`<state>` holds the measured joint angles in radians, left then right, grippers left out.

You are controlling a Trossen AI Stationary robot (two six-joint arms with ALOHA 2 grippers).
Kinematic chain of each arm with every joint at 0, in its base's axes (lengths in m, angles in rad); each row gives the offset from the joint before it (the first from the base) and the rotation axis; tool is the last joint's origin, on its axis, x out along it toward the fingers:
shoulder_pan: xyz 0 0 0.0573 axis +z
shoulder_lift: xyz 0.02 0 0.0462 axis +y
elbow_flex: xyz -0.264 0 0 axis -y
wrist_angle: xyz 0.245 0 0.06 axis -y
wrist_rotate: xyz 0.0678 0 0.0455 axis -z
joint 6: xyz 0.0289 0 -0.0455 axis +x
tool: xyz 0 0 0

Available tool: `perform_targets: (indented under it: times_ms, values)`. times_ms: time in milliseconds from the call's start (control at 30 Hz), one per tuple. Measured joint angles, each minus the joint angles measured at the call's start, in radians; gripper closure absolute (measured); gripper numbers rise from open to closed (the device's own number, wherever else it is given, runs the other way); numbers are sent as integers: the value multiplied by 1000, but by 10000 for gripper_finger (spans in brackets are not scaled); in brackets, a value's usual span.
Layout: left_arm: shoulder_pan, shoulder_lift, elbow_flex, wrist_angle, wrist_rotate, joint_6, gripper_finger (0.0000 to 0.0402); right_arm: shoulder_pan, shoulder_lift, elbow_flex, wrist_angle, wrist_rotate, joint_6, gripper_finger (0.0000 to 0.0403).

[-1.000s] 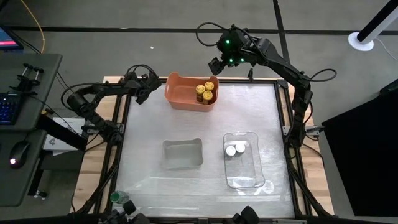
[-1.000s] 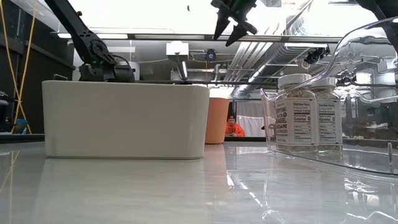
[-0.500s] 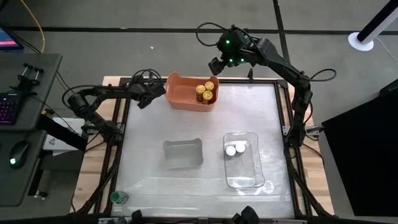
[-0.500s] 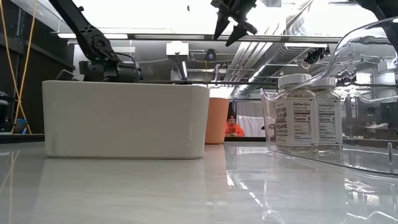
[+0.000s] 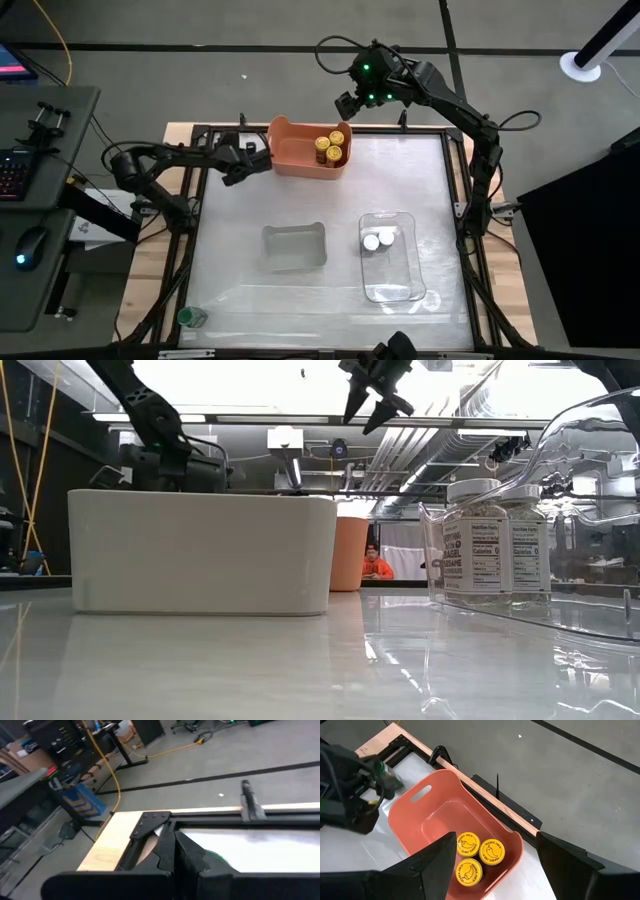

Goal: Sort spices by type
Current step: Put the top green seasoning bottle into the gray bin

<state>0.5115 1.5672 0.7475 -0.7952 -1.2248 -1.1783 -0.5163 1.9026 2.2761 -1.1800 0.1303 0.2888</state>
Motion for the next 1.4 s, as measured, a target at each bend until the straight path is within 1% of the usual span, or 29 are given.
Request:
perform_targets:
  times_ms: [333, 467, 700, 900, 1033, 1100, 1167, 1300, 1400]
  values:
    - [-133, -45, -1, -30, 67, -25, 401, 0, 0, 0, 25, 0, 10, 135]
    - [-191, -74, -1, -31, 113, -29, 401, 0, 0, 0, 26, 0, 10, 135]
    - [-314, -130, -1, -28, 197, -101, 401, 0, 0, 0, 27, 1, 10, 135]
    - [-434, -158, 0, -4, 247, -152, 402, 0, 0, 0, 27, 1, 10, 135]
    - [-509, -167, 0, 55, 264, -171, 402, 0, 0, 0, 27, 1, 10, 135]
    - [-541, -171, 0, 111, 280, -147, 402, 0, 0, 0, 27, 1, 10, 135]
    - [-566, -171, 0, 186, 308, -89, 402, 0, 0, 0, 27, 1, 7, 135]
    - [-603, -171, 0, 344, 383, 70, 401, 0, 0, 0, 26, 1, 1, 135]
    - [-616, -170, -1, 433, 435, 208, 401, 0, 0, 0, 26, 1, -1, 135]
